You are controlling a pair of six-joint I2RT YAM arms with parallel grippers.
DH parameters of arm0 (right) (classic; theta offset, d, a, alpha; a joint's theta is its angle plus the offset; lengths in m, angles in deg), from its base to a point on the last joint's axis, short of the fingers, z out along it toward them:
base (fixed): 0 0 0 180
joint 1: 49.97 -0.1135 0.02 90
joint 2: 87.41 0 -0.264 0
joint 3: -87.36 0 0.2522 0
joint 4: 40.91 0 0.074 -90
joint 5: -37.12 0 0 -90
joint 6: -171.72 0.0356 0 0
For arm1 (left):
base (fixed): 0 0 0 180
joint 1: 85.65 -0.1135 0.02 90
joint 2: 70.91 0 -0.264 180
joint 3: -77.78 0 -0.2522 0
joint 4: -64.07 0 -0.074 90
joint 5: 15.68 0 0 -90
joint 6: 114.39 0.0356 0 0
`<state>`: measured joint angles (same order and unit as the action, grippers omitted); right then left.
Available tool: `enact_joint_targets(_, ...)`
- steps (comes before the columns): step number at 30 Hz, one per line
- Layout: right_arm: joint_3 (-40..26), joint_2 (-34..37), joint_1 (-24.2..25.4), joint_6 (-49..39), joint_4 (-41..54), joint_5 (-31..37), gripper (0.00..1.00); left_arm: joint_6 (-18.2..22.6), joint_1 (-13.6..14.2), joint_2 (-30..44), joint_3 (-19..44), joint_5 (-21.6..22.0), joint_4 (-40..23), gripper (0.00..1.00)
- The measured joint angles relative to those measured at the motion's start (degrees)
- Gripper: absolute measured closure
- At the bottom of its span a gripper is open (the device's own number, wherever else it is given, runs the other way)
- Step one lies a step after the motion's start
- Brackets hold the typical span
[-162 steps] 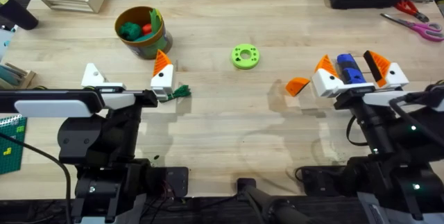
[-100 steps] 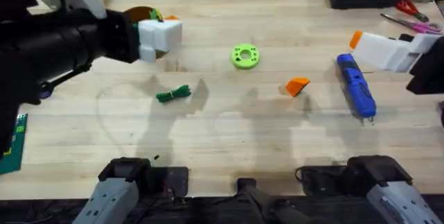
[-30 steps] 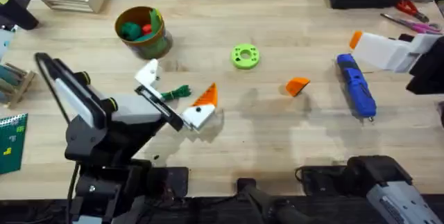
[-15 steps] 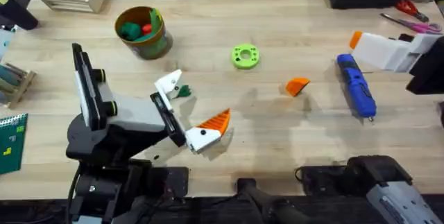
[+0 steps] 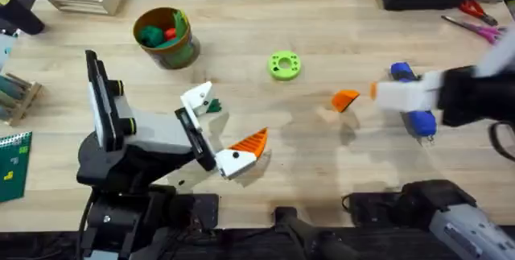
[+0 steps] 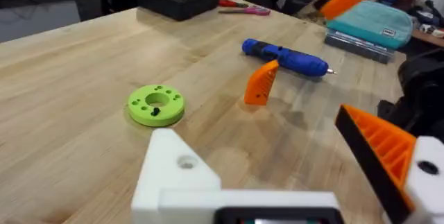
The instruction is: Pick up the gripper from the table and insert it into the empty holder that is missing its gripper. Then pick up a screw, insert it into the mounting hole, and use the screwdriver to tighten it. Finally, clean up the table by picking up the vegetable and placing it into the bucket.
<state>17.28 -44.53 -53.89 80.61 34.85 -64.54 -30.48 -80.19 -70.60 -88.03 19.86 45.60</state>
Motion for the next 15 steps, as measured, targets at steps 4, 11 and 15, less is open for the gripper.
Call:
enact_joint_targets(4,-0.2,8.1,-5.9,-3.1,3.4,1.7,0.016,0.0,0.0,0.0,0.0,0.0,0.0,0.013)
enact_joint_targets(11,-0.3,21.0,-9.9,-6.1,-1.7,6.9,0.015,0.0,0.0,0.0,0.0,0.0,0.0,0.014)
enact_joint_targets(15,-0.3,27.3,-10.0,-11.3,-5.8,7.9,0.015,0.0,0.0,0.0,0.0,0.0,0.0,0.013)
